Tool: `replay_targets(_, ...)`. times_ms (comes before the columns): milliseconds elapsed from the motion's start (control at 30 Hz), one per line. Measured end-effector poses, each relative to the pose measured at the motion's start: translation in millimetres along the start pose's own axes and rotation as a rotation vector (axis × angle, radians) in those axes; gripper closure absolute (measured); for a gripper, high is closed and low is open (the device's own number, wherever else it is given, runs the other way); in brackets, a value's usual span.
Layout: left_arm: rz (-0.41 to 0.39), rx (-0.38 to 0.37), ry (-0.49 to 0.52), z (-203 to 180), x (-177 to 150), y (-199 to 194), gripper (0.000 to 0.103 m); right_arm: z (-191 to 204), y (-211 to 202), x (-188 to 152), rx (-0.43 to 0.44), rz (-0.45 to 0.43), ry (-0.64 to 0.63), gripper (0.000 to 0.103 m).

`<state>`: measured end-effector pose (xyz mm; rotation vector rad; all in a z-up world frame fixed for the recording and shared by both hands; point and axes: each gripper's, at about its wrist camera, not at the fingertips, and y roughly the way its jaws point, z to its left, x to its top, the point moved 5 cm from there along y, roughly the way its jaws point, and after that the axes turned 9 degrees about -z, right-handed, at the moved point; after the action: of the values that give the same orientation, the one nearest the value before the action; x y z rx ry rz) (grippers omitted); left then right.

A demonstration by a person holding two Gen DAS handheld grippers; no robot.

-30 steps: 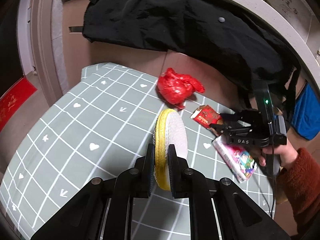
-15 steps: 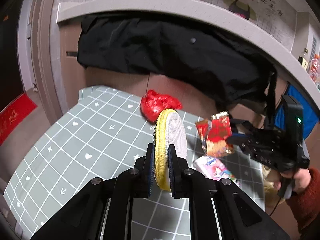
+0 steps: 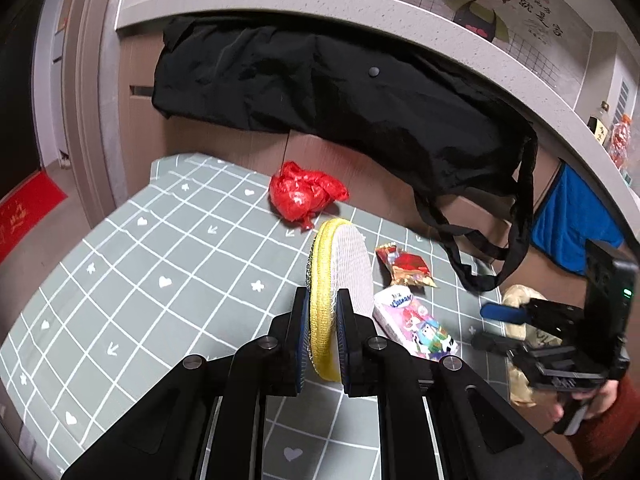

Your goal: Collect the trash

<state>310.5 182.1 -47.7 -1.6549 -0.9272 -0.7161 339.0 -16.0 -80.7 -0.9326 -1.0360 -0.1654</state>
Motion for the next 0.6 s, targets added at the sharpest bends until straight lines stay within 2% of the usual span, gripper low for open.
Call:
replay_targets(200,0.018,0.015,-0.025,13,-4,5,0.090,-19,33,-9,-0.055,0.044,0.078,0.053)
replay_targets(300,0.016,0.029,-0.037,20,-4,6,0.090,-17,57,-16,-0.041,0.091,0.107,0.053)
replay_targets(400,0.002,0.052,-0.022,21,-3,4,0.090,-8,78,-21,-0.091,0.142,0.047,0.053)
replay_targets(467,-0.008,0.062,-0.004,19,-3,3,0.090,2,84,-23,-0.095,0.167,-0.004,0.052)
replay_targets(500,-0.012,0.065,0.002,18,-3,3,0.090,7,88,-24,-0.132,0.188,-0.049,0.052)
replay_targets(567,-0.014,0.064,0.010,15,-3,3,0.090,12,89,-25,-0.164,0.189,-0.107,0.052)
replay_targets(600,-0.015,0.063,0.015,13,-3,2,0.090,15,87,-25,-0.174,0.185,-0.121,0.056)
